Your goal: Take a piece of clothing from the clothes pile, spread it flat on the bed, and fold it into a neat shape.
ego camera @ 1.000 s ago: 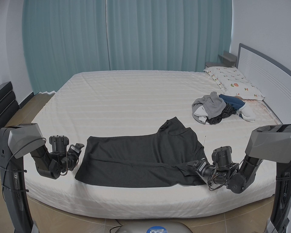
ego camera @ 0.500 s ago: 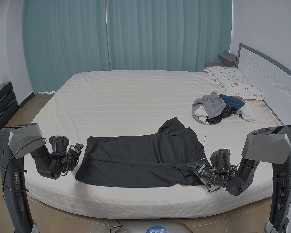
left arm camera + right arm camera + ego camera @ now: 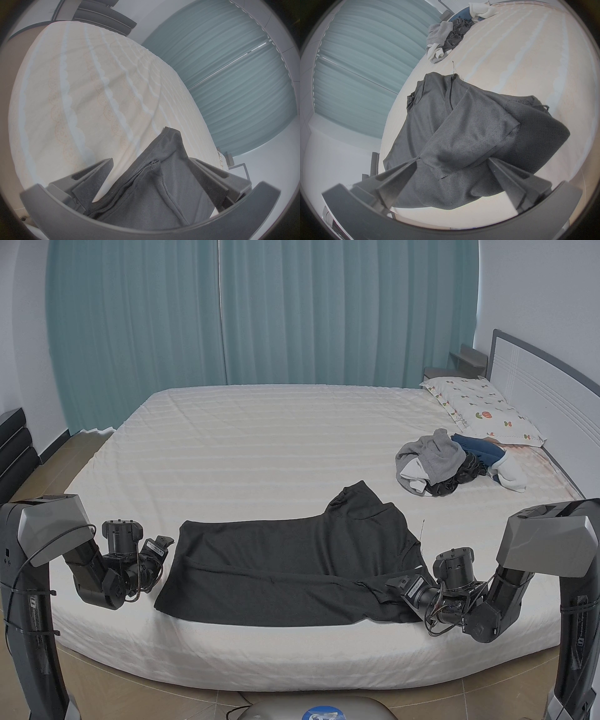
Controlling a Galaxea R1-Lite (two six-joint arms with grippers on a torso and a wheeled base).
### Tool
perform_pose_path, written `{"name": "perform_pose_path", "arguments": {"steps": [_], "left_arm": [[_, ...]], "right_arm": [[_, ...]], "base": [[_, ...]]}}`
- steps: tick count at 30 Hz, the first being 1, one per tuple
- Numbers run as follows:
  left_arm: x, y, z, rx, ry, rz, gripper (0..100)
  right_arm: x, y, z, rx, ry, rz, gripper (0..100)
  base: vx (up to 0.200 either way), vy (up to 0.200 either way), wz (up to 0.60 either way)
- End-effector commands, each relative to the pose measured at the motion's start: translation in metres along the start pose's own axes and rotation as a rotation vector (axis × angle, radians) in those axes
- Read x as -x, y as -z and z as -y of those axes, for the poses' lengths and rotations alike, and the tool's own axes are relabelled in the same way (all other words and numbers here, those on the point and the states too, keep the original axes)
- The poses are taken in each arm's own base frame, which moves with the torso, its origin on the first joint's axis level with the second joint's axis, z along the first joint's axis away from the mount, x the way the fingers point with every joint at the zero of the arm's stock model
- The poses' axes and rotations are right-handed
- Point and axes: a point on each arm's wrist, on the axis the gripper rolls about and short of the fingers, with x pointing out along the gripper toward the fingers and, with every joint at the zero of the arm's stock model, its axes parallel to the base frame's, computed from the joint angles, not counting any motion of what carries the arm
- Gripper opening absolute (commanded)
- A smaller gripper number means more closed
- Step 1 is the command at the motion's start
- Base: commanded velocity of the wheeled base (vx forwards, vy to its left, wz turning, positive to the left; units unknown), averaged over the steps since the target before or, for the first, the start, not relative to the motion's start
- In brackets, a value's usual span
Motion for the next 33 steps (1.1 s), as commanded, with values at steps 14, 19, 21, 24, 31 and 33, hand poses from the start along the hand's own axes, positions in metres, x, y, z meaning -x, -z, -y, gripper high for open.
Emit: {"name": "perform_pose_path", "arguments": {"steps": [14, 19, 21, 24, 31, 33], "left_arm": [[0.000, 0.000, 0.000, 0.001, -0.002, 0.000, 100], [0.000, 0.000, 0.000, 0.001, -0.002, 0.000, 100], [0.000, 0.000, 0.000, 0.001, -0.002, 0.000, 100], [0.000, 0.000, 0.000, 0.001, -0.002, 0.000, 100], [0.000, 0.000, -0.001, 0.001, -0.003, -0.001, 100], [0.000, 0.000, -0.001, 0.001, -0.003, -0.001, 100]], "right_arm": [[0.002, 0.001, -0.005, 0.006, -0.001, 0.027, 0], [0.017, -0.002, -0.014, 0.018, -0.020, 0.058, 0], [0.025, -0.003, -0.018, 0.021, -0.030, 0.063, 0], [0.031, -0.003, -0.019, 0.040, -0.033, 0.060, 0], [0.035, 0.008, -0.014, 0.116, -0.013, 0.026, 0], [0.035, 0.012, -0.013, 0.141, -0.004, 0.014, 0]], "base": [[0.000, 0.000, 0.00], [0.000, 0.000, 0.00], [0.000, 0.000, 0.00], [0.000, 0.000, 0.00], [0.000, 0.000, 0.00], [0.000, 0.000, 0.00]]}}
